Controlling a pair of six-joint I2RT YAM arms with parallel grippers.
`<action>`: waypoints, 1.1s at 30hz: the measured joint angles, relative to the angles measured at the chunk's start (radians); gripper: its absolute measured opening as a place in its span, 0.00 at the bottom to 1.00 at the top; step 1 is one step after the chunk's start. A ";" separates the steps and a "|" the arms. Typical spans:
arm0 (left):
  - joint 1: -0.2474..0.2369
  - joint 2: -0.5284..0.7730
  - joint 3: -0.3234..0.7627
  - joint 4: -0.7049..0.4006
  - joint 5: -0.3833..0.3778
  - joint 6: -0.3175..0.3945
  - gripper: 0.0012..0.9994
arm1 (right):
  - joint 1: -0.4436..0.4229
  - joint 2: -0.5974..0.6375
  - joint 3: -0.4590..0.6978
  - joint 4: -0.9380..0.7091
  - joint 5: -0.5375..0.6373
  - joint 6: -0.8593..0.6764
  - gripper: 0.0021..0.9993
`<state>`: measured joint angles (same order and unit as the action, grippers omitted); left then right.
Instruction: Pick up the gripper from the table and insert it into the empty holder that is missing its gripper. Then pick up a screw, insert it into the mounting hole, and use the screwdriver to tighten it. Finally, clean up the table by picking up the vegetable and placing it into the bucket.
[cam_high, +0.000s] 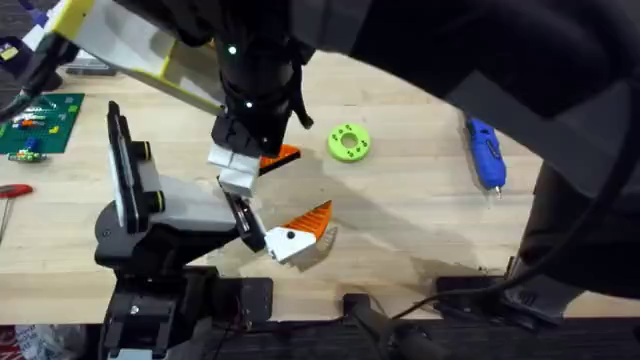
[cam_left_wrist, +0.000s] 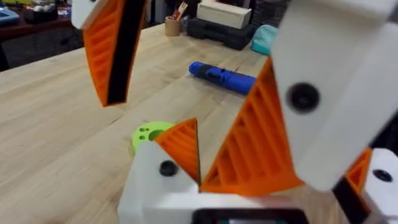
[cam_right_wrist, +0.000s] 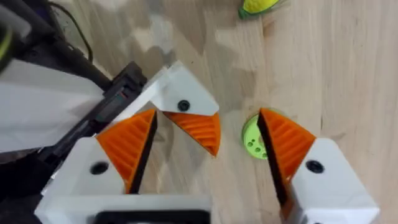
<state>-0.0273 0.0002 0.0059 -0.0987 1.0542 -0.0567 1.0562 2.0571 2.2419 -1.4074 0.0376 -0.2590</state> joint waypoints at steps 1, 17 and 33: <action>0.000 0.000 0.000 0.000 0.000 0.000 0.99 | -0.001 0.000 0.002 0.000 0.000 0.001 0.99; 0.000 0.000 0.000 0.000 0.000 0.001 0.99 | -0.010 -0.003 0.190 -0.073 -0.032 0.016 0.99; 0.000 0.000 0.000 0.000 0.000 0.001 0.99 | -0.121 -0.098 0.212 -0.197 -0.053 0.019 0.99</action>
<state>-0.0277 0.0003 0.0059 -0.0986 1.0546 -0.0555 0.9356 1.9591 2.4542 -1.6046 -0.0153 -0.2398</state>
